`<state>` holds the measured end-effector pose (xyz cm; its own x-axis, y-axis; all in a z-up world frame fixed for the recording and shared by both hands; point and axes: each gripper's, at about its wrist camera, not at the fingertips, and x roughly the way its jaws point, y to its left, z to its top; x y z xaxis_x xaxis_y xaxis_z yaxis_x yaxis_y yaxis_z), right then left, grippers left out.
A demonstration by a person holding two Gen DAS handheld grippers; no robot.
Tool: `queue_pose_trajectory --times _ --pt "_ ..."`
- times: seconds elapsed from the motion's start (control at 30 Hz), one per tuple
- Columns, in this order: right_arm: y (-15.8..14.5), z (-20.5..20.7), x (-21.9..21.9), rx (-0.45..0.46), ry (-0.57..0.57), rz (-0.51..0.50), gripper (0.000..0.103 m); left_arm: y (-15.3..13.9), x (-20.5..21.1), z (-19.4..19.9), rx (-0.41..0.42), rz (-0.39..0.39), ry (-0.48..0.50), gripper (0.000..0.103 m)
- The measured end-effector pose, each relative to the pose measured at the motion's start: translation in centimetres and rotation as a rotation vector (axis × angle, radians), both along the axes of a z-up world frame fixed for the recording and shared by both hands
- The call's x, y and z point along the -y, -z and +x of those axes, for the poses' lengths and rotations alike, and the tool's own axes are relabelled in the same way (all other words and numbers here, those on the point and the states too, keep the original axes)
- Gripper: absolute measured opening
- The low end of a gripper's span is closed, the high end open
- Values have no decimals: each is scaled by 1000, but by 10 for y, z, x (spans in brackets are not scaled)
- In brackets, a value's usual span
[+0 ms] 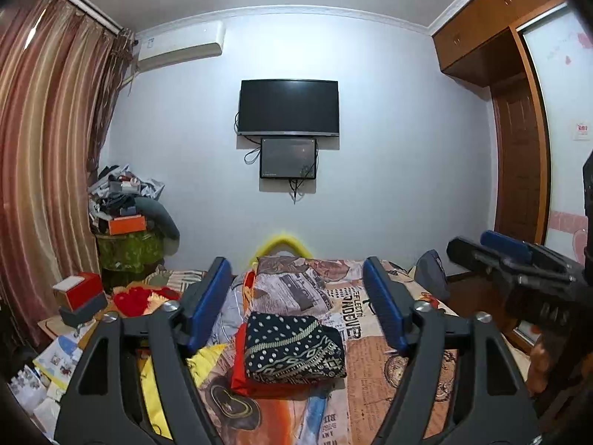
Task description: Fold large clothes
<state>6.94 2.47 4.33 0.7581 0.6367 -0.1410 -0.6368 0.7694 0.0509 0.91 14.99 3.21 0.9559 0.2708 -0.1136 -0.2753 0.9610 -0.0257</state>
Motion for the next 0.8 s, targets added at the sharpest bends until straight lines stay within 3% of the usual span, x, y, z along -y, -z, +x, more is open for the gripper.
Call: queue_pose_trajectory --times 0.07,0.13,0.23,0.8 --pt "1 -2 -1 9 17 0 85 3 2 -5 6 -11 -15 95" --pt "1 -5 -1 13 32 -6 88 5 4 -11 7 -16 -34 100" --pt "2 -4 -2 4 46 -10 103 8 0 -12 -6 -28 -53 101" --pt "10 -6 15 -48 75 14 103 18 4 -11 -43 -63 -58 102"
